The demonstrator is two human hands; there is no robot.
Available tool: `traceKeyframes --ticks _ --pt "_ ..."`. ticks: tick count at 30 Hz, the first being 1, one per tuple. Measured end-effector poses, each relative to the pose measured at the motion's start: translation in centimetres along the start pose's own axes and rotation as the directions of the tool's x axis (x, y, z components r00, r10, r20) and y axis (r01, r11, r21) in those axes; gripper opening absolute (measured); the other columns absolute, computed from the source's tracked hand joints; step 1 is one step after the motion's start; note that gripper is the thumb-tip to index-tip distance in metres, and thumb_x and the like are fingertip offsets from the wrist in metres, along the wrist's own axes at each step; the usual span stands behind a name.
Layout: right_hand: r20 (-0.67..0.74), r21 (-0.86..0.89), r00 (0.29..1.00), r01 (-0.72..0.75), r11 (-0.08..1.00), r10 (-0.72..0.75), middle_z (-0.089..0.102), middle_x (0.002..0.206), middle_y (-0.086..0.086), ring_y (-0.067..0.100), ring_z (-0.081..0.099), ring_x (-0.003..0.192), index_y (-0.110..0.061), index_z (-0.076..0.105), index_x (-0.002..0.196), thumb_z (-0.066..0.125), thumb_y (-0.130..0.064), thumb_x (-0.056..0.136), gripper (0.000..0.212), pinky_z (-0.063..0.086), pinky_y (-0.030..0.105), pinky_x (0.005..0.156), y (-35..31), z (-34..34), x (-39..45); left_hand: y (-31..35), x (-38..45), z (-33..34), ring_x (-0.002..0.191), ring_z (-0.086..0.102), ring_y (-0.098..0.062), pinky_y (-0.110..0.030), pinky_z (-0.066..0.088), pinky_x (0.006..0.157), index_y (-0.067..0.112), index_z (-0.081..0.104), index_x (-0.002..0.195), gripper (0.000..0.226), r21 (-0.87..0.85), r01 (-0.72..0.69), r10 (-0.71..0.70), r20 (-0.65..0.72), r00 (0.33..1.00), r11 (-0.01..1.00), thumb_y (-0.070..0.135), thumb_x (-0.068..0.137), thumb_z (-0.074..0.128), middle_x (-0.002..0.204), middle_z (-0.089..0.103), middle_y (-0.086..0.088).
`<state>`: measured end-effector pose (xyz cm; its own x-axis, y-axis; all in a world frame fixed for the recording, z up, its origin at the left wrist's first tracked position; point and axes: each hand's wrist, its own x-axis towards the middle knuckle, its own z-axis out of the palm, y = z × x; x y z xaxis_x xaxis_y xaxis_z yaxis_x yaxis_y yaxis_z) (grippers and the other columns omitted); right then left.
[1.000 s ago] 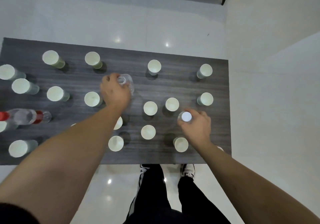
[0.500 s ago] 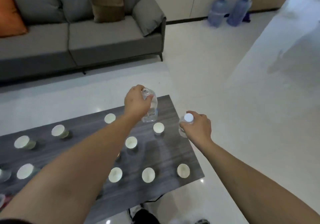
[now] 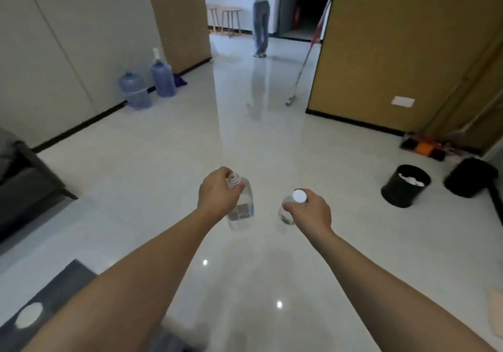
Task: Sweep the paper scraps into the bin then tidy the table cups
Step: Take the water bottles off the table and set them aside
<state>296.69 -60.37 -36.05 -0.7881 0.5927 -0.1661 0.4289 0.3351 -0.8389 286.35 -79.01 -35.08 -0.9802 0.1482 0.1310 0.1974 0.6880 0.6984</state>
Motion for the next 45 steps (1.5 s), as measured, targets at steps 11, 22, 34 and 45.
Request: traceKeyframes --ticks 11,22,34,45 --pt "-0.399 0.233 0.821 -0.340 0.911 0.409 0.071 0.100 0.004 0.028 0.063 0.098 -0.021 0.069 0.104 0.072 -0.023 0.076 0.028 0.054 0.043 0.088 16.0 -21.6 10.5 22.7 6.1 26.9 0.086 0.058 -0.018 -0.032 0.048 0.073 0.024 0.061 0.099 0.026 -0.130 -0.334 0.358 0.401 0.843 0.933 0.042 0.080 0.066 0.094 0.063 0.005" --pt "-0.473 0.280 0.659 -0.517 0.809 0.585 0.066 0.098 0.006 0.028 0.063 0.093 -0.017 0.062 0.104 0.073 -0.018 0.077 0.029 0.054 0.040 0.084 23.0 -35.6 32.1 37.7 20.1 50.7 0.080 0.058 -0.019 -0.029 0.043 0.064 0.019 0.058 0.090 0.028 -0.120 -0.352 0.352 0.591 0.726 0.928 0.037 0.074 0.072 0.086 0.060 0.002" --pt "-0.459 0.312 0.625 -0.552 0.773 0.631 0.067 0.101 0.008 0.030 0.063 0.096 -0.014 0.062 0.108 0.078 -0.024 0.078 0.035 0.053 0.042 0.087 29.8 -47.5 54.4 50.0 33.6 69.8 0.081 0.056 -0.022 -0.030 0.046 0.068 0.014 0.058 0.092 0.025 -0.053 -0.387 0.333 0.623 0.708 0.920 0.029 0.075 0.069 0.090 0.058 -0.003" --pt "-0.350 0.236 0.634 -0.653 0.720 0.690 0.068 0.115 0.013 0.033 0.061 0.110 -0.010 0.060 0.125 0.076 -0.031 0.081 0.051 0.047 0.034 0.090 42.8 -57.0 76.2 57.1 42.4 89.9 0.080 0.055 -0.021 -0.029 0.043 0.065 0.009 0.058 0.097 0.028 0.199 -0.303 0.086 0.692 0.717 0.932 0.023 0.076 0.070 0.093 0.059 -0.006"
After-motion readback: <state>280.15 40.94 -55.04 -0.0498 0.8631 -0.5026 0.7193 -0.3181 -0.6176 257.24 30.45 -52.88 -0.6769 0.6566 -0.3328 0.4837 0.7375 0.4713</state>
